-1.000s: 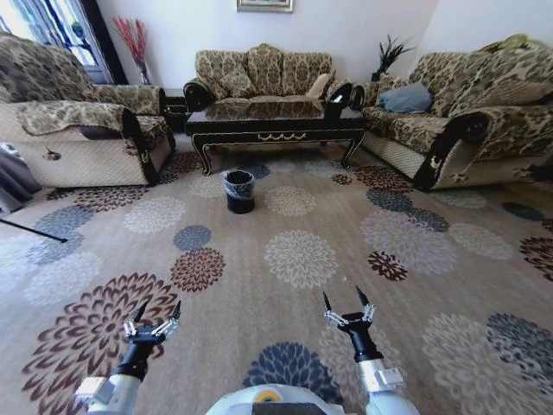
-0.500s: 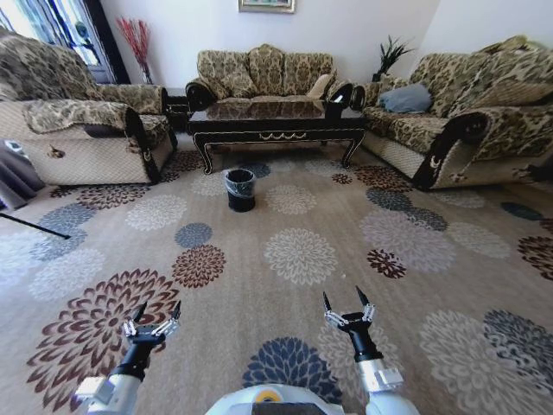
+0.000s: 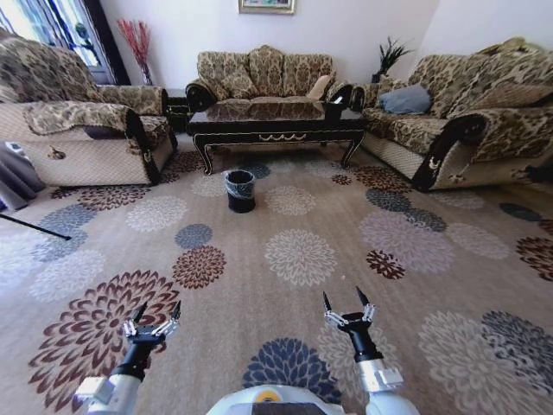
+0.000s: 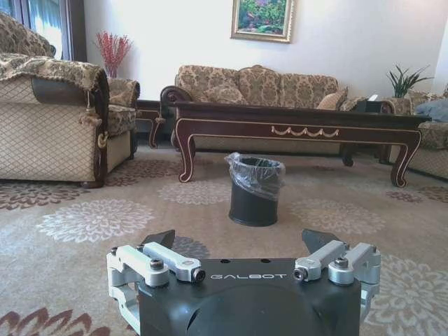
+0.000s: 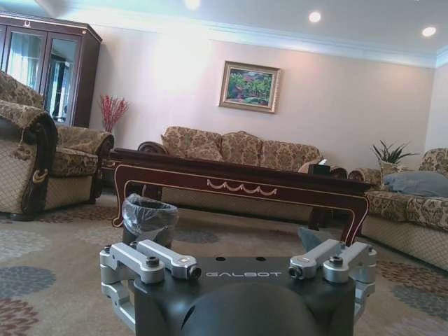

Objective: Move to the front of the table and pick up the trash from the floor, then place it into the trash bin.

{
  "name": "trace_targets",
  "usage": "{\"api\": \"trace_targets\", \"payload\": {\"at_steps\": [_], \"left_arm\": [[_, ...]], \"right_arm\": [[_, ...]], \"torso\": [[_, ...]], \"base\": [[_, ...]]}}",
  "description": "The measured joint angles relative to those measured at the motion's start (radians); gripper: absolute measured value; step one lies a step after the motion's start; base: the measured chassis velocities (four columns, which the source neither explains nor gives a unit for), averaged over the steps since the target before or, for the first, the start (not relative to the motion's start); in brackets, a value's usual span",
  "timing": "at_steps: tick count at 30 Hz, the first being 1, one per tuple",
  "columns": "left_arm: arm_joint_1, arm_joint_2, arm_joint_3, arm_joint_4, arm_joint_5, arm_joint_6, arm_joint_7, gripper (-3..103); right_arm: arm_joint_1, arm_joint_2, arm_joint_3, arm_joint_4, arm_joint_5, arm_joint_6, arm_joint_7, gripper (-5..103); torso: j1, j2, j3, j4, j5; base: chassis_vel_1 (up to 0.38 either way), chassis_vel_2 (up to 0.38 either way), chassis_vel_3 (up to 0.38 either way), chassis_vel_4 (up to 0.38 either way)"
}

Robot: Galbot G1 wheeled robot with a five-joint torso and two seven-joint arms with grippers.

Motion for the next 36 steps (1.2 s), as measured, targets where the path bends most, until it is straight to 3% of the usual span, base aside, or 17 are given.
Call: {"api": "trace_targets", "payload": {"at_steps": [15,36], "left_arm": [[0.0,0.0,0.0,0.0,0.0,0.0,0.0,100],[0.0,0.0,0.0,0.0,0.0,0.0,0.0,100]], "right_arm": [[0.0,0.0,0.0,0.0,0.0,0.0,0.0,100],[0.0,0.0,0.0,0.0,0.0,0.0,0.0,100]], "torso": [[0.008,0.067,0.059,-0.0001,0.0],[0.023,0.135,0.111,-0.0002,-0.0001]], "base": [[0.0,0.0,0.0,0.0],[-0.02,-0.022,0.015,0.02]]}}
